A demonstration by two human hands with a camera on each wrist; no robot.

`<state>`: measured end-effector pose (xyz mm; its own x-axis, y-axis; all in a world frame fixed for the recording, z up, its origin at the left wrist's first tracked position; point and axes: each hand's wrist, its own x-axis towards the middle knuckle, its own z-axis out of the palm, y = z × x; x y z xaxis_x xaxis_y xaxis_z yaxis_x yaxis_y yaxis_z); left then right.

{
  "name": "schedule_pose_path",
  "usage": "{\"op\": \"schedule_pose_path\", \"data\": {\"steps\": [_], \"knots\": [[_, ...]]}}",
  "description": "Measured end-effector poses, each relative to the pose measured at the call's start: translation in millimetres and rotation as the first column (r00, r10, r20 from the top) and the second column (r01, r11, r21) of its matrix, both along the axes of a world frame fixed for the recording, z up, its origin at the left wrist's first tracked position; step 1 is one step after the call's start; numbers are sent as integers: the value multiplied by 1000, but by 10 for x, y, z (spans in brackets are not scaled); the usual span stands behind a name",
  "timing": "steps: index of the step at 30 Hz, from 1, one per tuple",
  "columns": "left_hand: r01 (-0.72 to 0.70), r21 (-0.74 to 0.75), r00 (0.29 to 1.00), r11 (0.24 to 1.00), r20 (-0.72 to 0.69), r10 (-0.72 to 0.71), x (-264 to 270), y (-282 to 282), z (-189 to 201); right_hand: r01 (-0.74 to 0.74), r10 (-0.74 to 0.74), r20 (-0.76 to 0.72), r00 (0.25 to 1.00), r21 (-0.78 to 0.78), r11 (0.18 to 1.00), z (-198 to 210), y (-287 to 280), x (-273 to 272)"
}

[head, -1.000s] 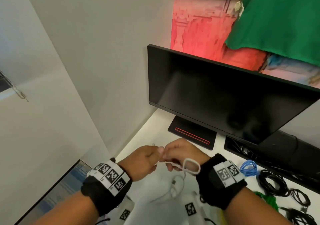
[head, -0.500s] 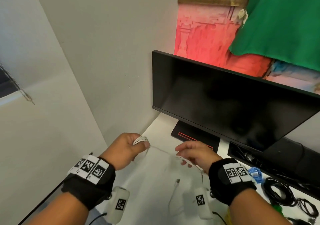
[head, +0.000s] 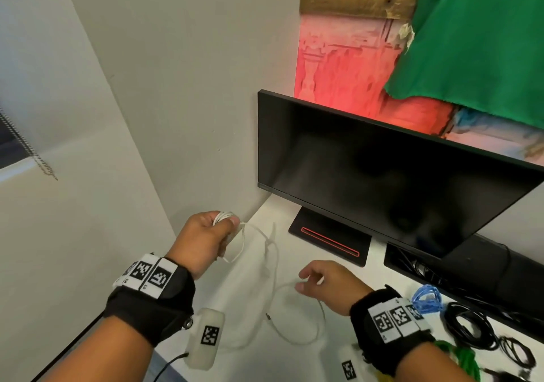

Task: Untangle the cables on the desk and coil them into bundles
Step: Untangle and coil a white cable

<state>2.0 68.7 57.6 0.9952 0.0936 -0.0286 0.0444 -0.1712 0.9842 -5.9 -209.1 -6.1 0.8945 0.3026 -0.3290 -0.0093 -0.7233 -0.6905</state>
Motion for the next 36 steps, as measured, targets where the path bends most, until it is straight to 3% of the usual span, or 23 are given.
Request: {"op": "schedule_pose_path", "data": {"steps": [3,6,12,15,17,22,23,25,26,27,29,31,33,36], "knots": [[18,-37,1000,999,14,-17,-3,-50,94,125,-120,-50,992,133,983,69,97,-47],[89,-76,996,993,23,-88,-6,-111,163,158,-178,77,981,216,963,175,286,-55],[174,-107,985,979,20,-172,-36,-166,243,224,-271,344,899,171,959,159,571,104],[162,-174,987,971,14,-162,-70,-108,290,155,-188,412,892,112,982,124,534,168],[167,-259,986,951,26,-166,-81,-72,338,64,-102,400,911,105,992,70,518,171],[153,-377,988,914,68,-138,-59,-13,454,104,-165,146,976,354,930,-58,512,73],[124,-373,992,920,61,-109,-44,-8,455,157,-239,171,956,391,907,-35,503,67],[59,-356,998,932,41,-48,-14,-1,438,266,-449,336,828,470,842,158,443,23],[36,-342,999,939,32,-27,-5,-1,426,225,-473,437,765,507,832,270,413,-23],[22,-324,1000,946,23,-15,0,-9,415,126,-409,524,747,494,860,383,403,-84],[11,-292,1000,956,8,-9,-2,-59,395,-74,-145,513,846,383,921,555,493,-228],[8,-285,1000,959,-6,-10,-2,-143,390,-182,119,270,955,219,959,539,638,-317],[20,-304,999,952,-28,-29,0,-234,406,-100,87,115,990,119,988,426,765,-296],[66,-349,995,935,-53,-90,-13,-358,425,17,-82,137,987,422,906,356,935,-119]]}}
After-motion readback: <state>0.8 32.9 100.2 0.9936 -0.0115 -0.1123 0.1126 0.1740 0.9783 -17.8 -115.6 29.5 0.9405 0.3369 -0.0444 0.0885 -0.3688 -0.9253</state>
